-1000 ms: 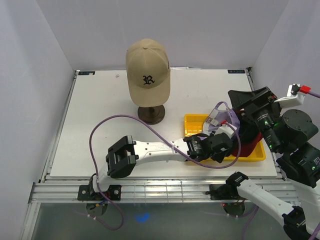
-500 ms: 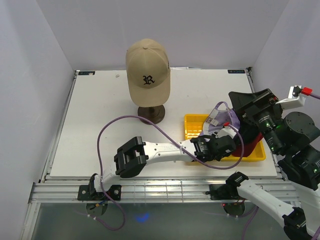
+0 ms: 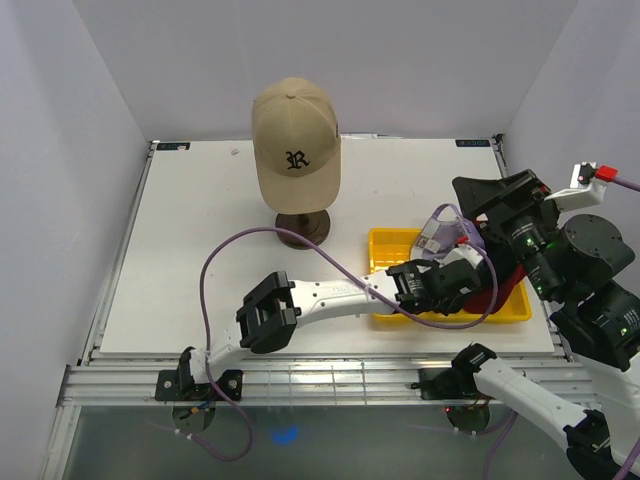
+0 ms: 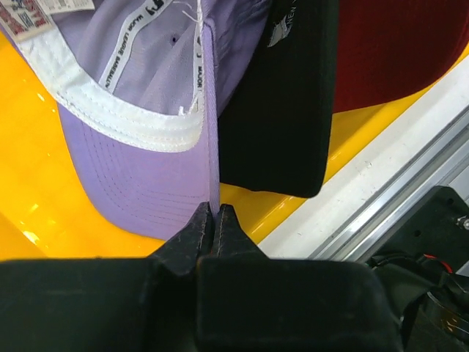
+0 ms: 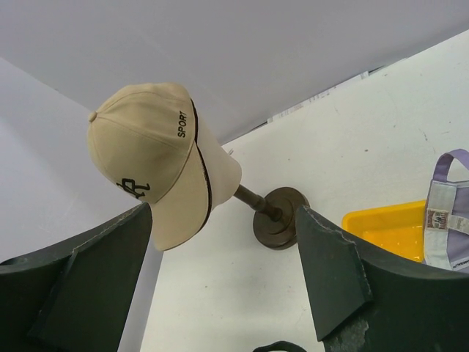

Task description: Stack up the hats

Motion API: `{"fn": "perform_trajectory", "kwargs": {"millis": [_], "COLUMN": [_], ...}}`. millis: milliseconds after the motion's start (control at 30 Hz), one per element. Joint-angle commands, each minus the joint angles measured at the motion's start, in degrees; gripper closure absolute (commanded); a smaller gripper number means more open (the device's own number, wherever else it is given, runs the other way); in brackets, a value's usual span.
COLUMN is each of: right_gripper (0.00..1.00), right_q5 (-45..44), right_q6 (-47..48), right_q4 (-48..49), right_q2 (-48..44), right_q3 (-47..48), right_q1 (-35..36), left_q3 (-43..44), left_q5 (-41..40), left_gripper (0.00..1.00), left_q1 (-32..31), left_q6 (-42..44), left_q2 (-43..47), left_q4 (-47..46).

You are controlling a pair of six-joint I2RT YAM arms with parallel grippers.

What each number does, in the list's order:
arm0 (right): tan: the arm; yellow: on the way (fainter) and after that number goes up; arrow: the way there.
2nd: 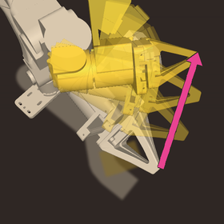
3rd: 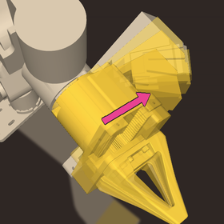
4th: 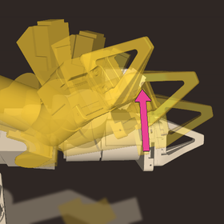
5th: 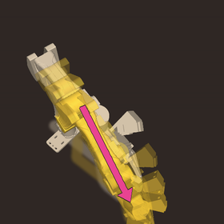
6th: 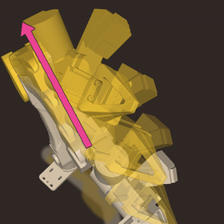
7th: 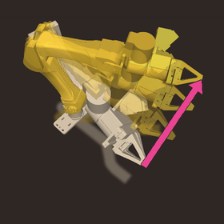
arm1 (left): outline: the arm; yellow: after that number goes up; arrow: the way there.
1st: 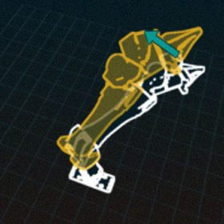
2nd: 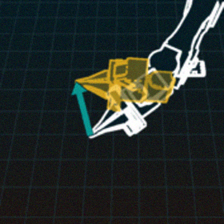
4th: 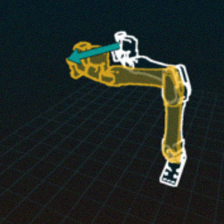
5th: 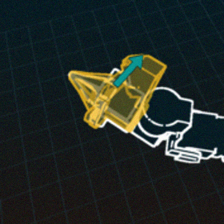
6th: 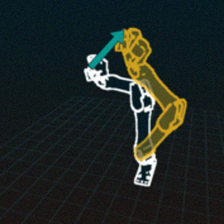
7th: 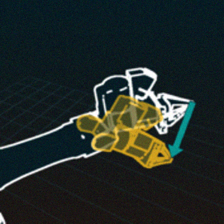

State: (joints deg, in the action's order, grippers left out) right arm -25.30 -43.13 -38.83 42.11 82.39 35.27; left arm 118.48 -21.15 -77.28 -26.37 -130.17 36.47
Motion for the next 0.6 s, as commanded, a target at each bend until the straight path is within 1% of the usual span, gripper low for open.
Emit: {"fn": "perform_trajectory", "kwargs": {"millis": [0, 67, 133, 200, 233, 333, 400, 567], "right_gripper": [0.16, 0.16, 0.16, 0.16, 0.16, 0.16, 0.16, 0.16], "right_q5": [0.0, 0.3, 0.8, 1.0, 1.5, 2.4, 3.0, 6.0], "right_q6": [0.9, 0.9, 0.8, 0.8, 0.8, 0.6, 0.5, -1.1], "right_q4": [4.0, 4.6, 5.2, 6.0, 6.3, 8.0, 8.9, 12.0], "right_q2": [0.3, 0.5, 0.6, 0.8, 0.8, 1.2, 1.7, 3.9], "right_q3": [2.2, 2.4, 3.3, 4.0, 4.3, 5.6, 6.2, 7.7], "right_q1": [-0.1, -0.1, -0.1, -0.1, -0.1, -0.1, 0.0, -0.1], "left_q3": [1.0, 0.6, -0.4, -2.2, -4.6, -8.8, -9.9, -11.7], "left_q5": [5.6, 8.1, 13.4, 17.1, 20.1, 25.7, 27.5, 30.1], "left_gripper": [1.0, 1.0, 1.0, 1.0, 1.0, 1.0, 1.0, 1.0], "left_q1": [1.9, 2.8, 4.8, 7.2, 8.0, 11.0, 12.7, 15.7], "left_q6": [-1.9, -3.6, -5.4, -8.9, -10.2, -14.7, -17.0, -21.8], "left_q2": [3.2, 5.0, 8.5, 11.5, 14.7, 20.2, 22.2, 27.5], "left_q4": [2.7, 2.2, 0.5, -3.2, -4.6, -9.5, -12.3, -16.0]}}
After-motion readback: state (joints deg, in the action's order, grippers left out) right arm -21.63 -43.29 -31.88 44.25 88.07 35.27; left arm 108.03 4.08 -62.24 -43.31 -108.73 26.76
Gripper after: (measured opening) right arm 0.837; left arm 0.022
